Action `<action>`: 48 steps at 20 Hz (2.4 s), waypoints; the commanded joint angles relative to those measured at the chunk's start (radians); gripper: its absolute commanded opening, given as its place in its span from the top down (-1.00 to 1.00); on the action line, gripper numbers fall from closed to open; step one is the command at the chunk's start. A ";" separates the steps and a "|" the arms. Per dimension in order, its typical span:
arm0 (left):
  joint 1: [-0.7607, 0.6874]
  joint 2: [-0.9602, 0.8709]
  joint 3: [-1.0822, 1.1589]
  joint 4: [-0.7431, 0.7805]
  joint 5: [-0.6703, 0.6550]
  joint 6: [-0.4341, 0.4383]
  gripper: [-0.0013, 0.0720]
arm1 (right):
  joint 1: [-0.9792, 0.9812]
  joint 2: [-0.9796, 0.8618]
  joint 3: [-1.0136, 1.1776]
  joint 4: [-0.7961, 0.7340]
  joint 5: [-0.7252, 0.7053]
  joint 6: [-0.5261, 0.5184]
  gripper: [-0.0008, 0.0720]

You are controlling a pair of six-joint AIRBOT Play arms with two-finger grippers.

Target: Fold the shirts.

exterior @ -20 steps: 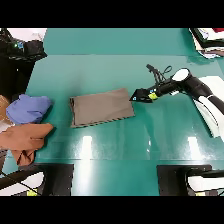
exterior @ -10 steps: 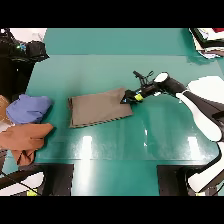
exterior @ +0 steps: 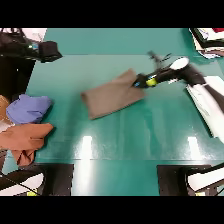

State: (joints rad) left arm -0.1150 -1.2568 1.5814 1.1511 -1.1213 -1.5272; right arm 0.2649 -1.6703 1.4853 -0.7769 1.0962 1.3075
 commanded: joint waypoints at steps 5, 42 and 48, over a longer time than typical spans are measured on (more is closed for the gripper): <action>-0.222 0.000 0.000 -0.007 0.175 0.002 0.88 | -0.554 0.219 0.004 -0.088 -0.060 0.010 0.94; -0.280 0.000 0.000 0.020 0.177 0.043 0.88 | -1.224 0.585 -0.349 -0.404 0.217 -0.014 -0.31; -0.280 0.000 0.000 0.019 0.171 0.043 0.88 | -0.982 0.585 -0.216 -0.097 0.235 -0.014 -0.30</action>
State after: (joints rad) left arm -0.3946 -1.2568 1.5810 1.1706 -0.9447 -1.4845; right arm -0.8345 -1.0863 1.2205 -1.0088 1.3170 1.2942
